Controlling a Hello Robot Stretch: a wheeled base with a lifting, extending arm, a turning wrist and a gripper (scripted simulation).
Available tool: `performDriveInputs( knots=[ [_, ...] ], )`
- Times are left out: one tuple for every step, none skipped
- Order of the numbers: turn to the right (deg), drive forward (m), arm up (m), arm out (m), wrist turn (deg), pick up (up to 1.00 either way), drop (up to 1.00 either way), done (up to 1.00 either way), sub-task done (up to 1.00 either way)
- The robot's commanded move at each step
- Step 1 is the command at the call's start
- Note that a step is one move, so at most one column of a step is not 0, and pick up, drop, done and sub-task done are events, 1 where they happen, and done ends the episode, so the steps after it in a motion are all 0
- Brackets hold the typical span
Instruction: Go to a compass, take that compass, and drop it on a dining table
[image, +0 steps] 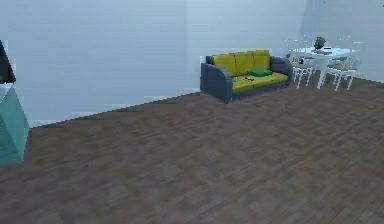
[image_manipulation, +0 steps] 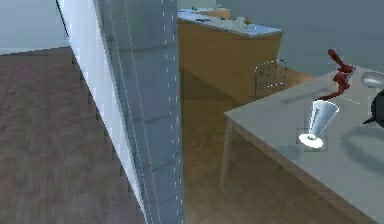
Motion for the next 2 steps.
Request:
performDriveInputs(
  knots=[
    [9.0, 0.0, 0.0, 0.0, 0.0, 0.0, 0.0, 0.0, 0.0],
    [0.0, 0.25, 0.0, 0.0, 0.0, 0.0, 0.0, 0.0, 0.0]
  ],
)
